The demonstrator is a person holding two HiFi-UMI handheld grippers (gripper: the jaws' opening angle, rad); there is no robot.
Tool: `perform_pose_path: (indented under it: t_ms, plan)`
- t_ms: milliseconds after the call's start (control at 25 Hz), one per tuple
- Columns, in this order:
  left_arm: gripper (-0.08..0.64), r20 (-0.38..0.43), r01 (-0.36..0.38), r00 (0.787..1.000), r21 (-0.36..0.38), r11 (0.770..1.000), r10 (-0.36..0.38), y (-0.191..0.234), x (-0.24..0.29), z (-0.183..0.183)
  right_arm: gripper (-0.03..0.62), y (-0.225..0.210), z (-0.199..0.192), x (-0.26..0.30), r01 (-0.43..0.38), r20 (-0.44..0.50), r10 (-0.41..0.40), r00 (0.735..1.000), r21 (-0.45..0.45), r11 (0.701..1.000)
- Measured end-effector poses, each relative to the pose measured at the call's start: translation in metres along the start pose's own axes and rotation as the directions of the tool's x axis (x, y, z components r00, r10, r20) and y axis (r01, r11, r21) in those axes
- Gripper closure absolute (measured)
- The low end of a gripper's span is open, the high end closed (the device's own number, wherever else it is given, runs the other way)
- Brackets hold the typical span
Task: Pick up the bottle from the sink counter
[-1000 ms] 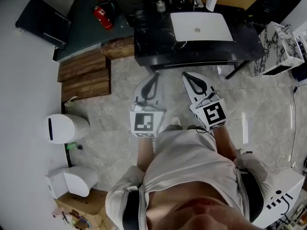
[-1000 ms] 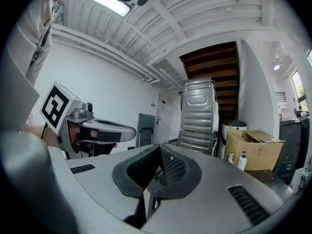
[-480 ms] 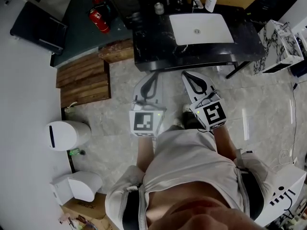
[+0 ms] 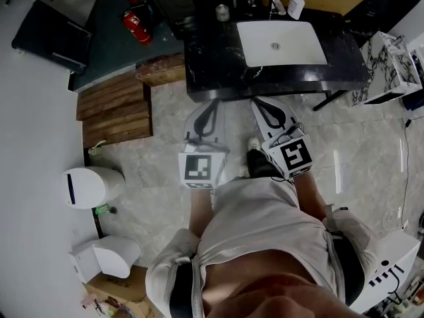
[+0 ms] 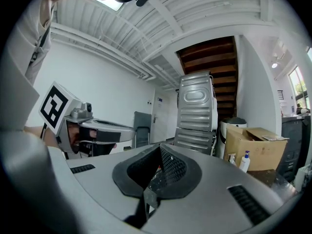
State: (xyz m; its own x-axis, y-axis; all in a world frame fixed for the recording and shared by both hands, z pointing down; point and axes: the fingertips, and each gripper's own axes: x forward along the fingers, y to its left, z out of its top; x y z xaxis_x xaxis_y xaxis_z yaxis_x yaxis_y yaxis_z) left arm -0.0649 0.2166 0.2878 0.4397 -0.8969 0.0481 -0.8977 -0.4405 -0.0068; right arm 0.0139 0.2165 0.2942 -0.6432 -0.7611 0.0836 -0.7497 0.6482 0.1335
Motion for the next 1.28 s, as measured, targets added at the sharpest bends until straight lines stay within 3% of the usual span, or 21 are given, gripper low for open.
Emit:
perform_pose_path:
  t_ms: [640,1280]
  plan:
    - [0.558,-0.024,-0.041,0.999,-0.004,0.999,0.041,0.027,0.069,-0.005,0.6,-0.051,0.0,0.054,-0.049,0.009,0.049,0.999,-0.005,0.999]
    - [0.558,-0.05,-0.082,0.995,0.0,0.997,0.082,0.028,0.129,-0.002,0.6,-0.107,-0.005,0.083,-0.1,0.022,0.1,0.995,0.001,0.995]
